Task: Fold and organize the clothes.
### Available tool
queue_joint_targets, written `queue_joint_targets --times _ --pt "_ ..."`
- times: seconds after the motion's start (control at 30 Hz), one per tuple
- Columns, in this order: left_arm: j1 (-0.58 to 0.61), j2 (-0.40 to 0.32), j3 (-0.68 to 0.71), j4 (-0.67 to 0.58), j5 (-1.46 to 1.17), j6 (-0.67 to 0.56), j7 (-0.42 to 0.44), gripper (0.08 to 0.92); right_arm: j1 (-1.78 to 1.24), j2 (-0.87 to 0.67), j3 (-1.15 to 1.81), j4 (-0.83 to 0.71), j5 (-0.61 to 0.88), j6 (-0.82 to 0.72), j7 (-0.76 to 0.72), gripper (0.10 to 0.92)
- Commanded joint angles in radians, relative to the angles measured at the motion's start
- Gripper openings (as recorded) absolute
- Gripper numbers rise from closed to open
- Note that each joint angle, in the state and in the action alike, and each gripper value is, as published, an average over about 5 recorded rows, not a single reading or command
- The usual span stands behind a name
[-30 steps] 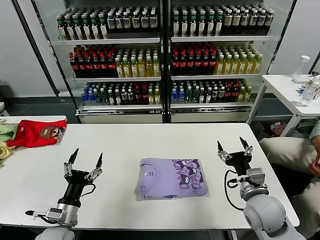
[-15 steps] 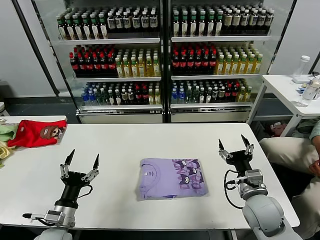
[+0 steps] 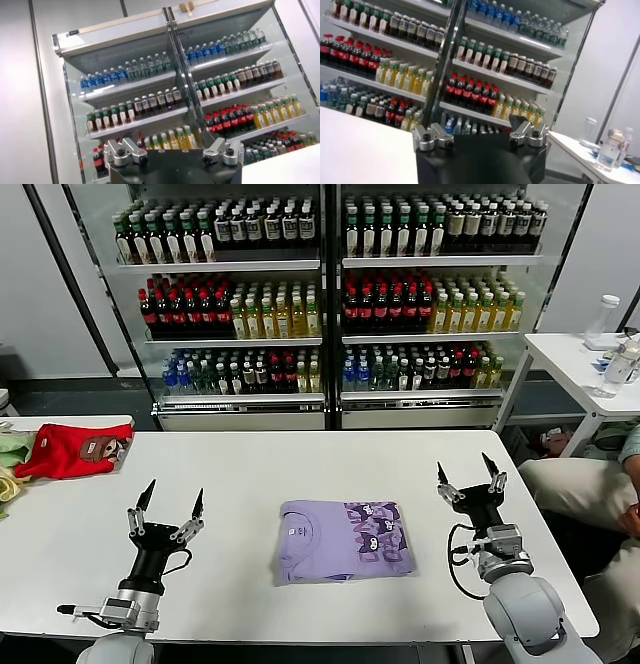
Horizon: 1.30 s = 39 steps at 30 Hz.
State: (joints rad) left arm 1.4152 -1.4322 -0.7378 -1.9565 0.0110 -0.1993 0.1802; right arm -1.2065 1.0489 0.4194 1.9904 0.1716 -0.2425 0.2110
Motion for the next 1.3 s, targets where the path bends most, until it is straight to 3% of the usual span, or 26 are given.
queue_joint_targets --times 0.03,1.3 --pt "-0.028 -0.003 0.009 0.026 0.027 0.005 -0.006 0.823 0.012 0.000 -0.001 -0.039 -0.017 0.026 0.000 0.823" --pt "-0.018 0.034 -0.010 0.030 0.043 0.023 -0.020 0.823 0.032 -0.015 -0.036 -0.030 -0.056 0.044 0.019 0.823"
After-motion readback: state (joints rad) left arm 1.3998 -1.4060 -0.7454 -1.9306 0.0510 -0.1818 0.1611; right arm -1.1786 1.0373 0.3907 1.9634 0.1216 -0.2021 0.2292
